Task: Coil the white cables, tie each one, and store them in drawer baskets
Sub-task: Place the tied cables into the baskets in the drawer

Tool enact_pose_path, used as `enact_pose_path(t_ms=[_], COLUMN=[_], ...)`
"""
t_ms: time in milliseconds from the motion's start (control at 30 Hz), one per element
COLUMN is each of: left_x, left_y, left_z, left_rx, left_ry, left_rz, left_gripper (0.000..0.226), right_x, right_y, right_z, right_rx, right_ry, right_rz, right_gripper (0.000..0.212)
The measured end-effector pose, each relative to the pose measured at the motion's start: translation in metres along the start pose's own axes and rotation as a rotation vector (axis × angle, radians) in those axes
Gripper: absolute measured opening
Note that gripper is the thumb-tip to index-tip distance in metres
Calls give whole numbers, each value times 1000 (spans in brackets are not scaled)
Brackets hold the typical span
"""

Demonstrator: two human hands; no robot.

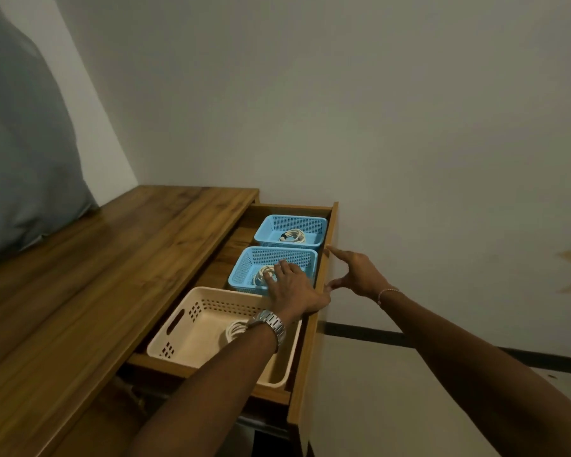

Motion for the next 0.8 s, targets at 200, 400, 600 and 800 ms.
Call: enact_pose_path(t_ms=[200,400,600,800], left_x=[-20,-31,-22,-29], left_y=[47,84,110,130], left_z=[-11,-19,-21,-17], left_rx=[-135,-340,-449,-417], left_ry=[-62,-122,-168,-247], left_rz=[26,131,322,526], left_gripper=[120,116,104,106], right_x=[8,30,57,86], right_y=[45,70,94,131], right_z=[36,62,87,106], right_rx=[-113,-178,-181,-262], right_ry=[-54,-133,-129,6], right_rz=[-232,-255,-229,-150], right_gripper=[112,104,109,94])
Point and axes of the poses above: each hand's wrist, its own z-axis towards the middle knuckle, its own x-axis out of the palm, y = z × x, the point moved 9 cm from there along z, towards the middle knuckle, and after that the axes turned 14 degrees about y, right-handed, at the moved point
